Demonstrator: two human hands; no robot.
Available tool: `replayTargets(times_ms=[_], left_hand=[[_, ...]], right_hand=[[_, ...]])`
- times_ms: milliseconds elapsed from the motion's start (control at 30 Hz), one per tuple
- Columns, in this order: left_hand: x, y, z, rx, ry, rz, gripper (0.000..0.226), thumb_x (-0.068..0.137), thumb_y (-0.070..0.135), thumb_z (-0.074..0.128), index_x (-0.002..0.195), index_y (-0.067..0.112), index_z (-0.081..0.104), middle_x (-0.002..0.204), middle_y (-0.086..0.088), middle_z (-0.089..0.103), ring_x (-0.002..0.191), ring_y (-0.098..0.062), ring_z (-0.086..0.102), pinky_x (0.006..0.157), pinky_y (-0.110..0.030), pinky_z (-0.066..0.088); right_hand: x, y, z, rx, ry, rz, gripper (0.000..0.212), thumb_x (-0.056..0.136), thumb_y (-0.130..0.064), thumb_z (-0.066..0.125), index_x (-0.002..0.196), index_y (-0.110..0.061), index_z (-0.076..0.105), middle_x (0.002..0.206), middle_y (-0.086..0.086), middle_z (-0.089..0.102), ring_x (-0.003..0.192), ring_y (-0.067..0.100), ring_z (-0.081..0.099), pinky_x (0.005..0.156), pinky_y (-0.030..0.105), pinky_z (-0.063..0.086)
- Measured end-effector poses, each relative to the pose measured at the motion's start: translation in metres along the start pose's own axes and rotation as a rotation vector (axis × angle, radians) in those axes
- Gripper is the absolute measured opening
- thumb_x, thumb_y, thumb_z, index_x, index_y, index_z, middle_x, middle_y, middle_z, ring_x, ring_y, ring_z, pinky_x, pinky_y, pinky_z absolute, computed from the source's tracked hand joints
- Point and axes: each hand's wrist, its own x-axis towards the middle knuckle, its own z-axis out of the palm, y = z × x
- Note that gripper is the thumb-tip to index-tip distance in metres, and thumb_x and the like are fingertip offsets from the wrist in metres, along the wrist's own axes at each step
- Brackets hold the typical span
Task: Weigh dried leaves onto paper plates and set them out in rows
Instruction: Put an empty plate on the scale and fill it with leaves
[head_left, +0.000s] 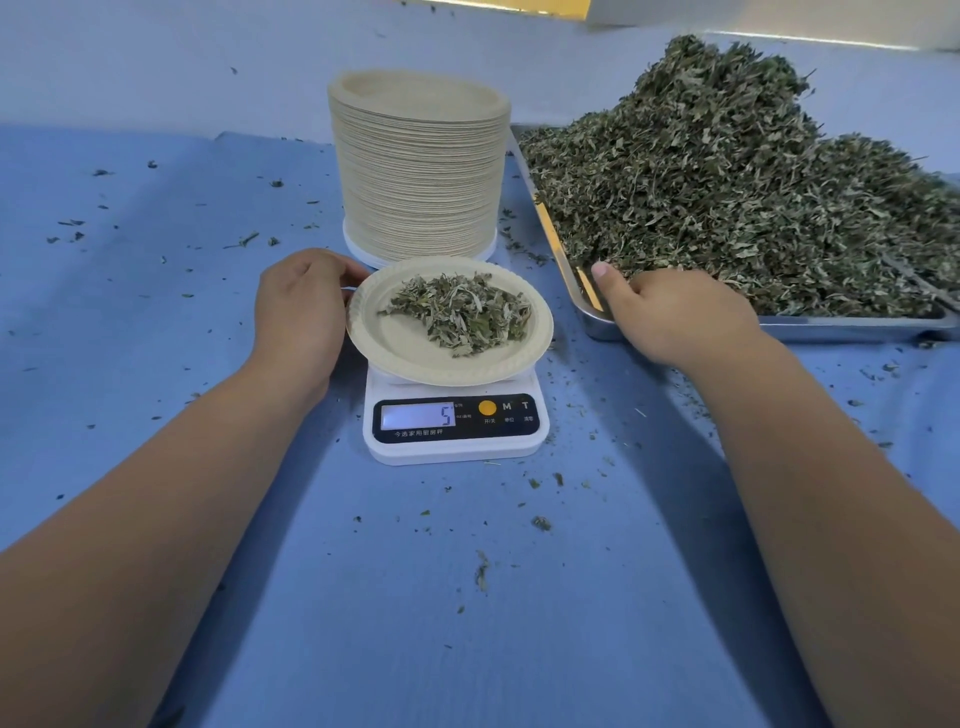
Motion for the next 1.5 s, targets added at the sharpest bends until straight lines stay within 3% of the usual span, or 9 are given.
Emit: replayTargets(times_ms=[200,367,567,700,800,900,1000,1167,1500], left_hand=[[-0.001,0.000,0.000,-0.002,-0.002,0.002,0.029,0.081,0.014,0.045,0.068,0.018,0.071,0.080,-0.007,0.075,0.067,-0.016,0.066,0.054,-0.026,0.050],[-0.001,0.000,0.000,-0.005,0.004,0.000,0.030,0.082,0.014,0.044,0.067,0.018,0.071,0.078,-0.006,0.074,0.067,-0.017,0.066,0.052,-0.024,0.049],[-0.001,0.000,0.000,-0.010,0.003,-0.002,0.033,0.080,0.014,0.044,0.062,0.022,0.071,0.076,-0.004,0.074,0.065,-0.015,0.065,0.053,-0.026,0.050],[0.000,0.000,0.000,-0.009,0.005,-0.003,0.034,0.080,0.015,0.044,0.061,0.023,0.071,0.077,-0.005,0.074,0.066,-0.015,0.065,0.052,-0.025,0.049],[0.000,-0.001,0.000,-0.003,0.001,0.004,0.030,0.081,0.014,0.045,0.067,0.018,0.071,0.074,-0.003,0.073,0.064,-0.015,0.064,0.049,-0.022,0.048],[0.000,-0.002,0.000,0.006,0.007,0.004,0.029,0.081,0.014,0.045,0.072,0.014,0.072,0.077,-0.005,0.075,0.066,-0.016,0.064,0.051,-0.023,0.048],[0.001,-0.001,0.000,0.006,0.006,0.014,0.029,0.082,0.013,0.045,0.072,0.014,0.072,0.079,-0.004,0.075,0.068,-0.015,0.066,0.053,-0.023,0.050],[0.000,-0.002,0.000,0.002,0.000,0.026,0.031,0.083,0.013,0.045,0.068,0.017,0.071,0.075,-0.003,0.074,0.066,-0.013,0.065,0.051,-0.021,0.049],[0.004,-0.003,-0.001,-0.030,0.027,-0.013,0.030,0.075,0.016,0.042,0.071,0.009,0.071,0.084,-0.008,0.077,0.078,-0.023,0.071,0.068,-0.038,0.054]], right_hand=[[0.005,0.003,-0.002,0.109,0.208,-0.021,0.052,0.098,-0.060,0.038,0.077,-0.018,0.060,0.069,0.004,0.058,0.072,0.031,0.058,0.058,0.031,0.037],[0.006,0.011,0.001,0.039,-0.040,0.015,0.068,0.096,-0.073,0.019,0.109,-0.027,0.067,0.100,0.006,0.065,0.090,0.030,0.054,0.072,0.039,0.040],[0.002,-0.004,0.000,0.126,0.089,-0.126,0.057,0.100,-0.063,0.031,0.076,-0.019,0.058,0.069,0.002,0.058,0.070,0.025,0.057,0.054,0.029,0.032],[-0.002,-0.013,-0.005,0.147,0.223,-0.185,0.045,0.099,-0.060,0.038,0.099,-0.025,0.066,0.088,0.001,0.060,0.089,0.029,0.057,0.067,0.034,0.041],[-0.008,-0.018,-0.007,0.075,0.129,-0.208,0.064,0.099,-0.069,0.025,0.121,-0.025,0.065,0.113,0.009,0.059,0.114,0.036,0.052,0.092,0.048,0.048],[-0.011,-0.021,-0.002,0.000,-0.012,-0.198,0.075,0.096,-0.075,0.012,0.090,-0.022,0.065,0.088,0.004,0.061,0.091,0.032,0.060,0.079,0.044,0.050],[-0.011,-0.024,-0.001,0.038,0.041,-0.254,0.069,0.100,-0.068,0.021,0.066,-0.017,0.052,0.063,0.005,0.055,0.063,0.027,0.055,0.057,0.033,0.041],[-0.012,-0.030,-0.002,0.077,0.192,-0.277,0.059,0.102,-0.054,0.041,0.060,-0.013,0.046,0.053,0.007,0.048,0.052,0.027,0.049,0.048,0.027,0.029],[-0.007,-0.029,0.009,0.219,0.264,-0.200,0.061,0.103,-0.055,0.037,0.061,-0.011,0.044,0.052,0.004,0.048,0.050,0.024,0.047,0.048,0.027,0.025]])
